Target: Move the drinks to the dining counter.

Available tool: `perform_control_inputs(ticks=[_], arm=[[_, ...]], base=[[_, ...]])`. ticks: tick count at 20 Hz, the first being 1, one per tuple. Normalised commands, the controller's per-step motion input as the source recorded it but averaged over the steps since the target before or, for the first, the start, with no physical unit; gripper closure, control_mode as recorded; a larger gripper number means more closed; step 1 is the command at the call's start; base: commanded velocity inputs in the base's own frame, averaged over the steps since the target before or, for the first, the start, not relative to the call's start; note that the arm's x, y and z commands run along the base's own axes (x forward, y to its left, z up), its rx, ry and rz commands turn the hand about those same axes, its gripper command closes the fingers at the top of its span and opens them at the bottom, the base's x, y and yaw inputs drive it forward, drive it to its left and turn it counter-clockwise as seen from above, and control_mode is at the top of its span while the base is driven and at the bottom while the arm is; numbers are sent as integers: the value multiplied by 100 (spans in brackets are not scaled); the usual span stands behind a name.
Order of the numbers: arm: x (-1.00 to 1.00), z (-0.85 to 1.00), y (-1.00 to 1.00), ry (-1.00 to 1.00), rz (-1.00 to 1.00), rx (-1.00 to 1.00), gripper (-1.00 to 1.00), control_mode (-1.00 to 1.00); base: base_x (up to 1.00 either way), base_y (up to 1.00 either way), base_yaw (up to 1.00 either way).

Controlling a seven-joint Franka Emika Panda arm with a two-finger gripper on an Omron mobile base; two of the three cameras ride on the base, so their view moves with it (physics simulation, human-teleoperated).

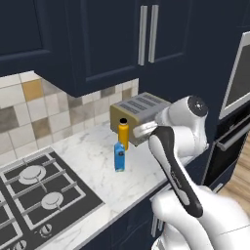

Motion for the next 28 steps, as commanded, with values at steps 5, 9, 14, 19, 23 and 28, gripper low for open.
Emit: perform_control_inputs(ticks=[5, 9, 14, 19, 23, 28], arm=[[0, 0, 45, 23, -2, 6, -100, -100], [0, -5, 45, 17, -7, 3, -100, -100], [2, -27, 25, 5, -14, 1, -100, -100], [11, -51, 9, 0, -12, 0, -100, -100], [23, -43, 0, 0, -11, 0, -100, -100], [44, -15, 0, 0, -8, 0, -100, -100]], base=[[0, 0, 0], [0, 0, 0], [0, 0, 0], [0, 0, 0], [0, 0, 0], [0, 0, 0]])
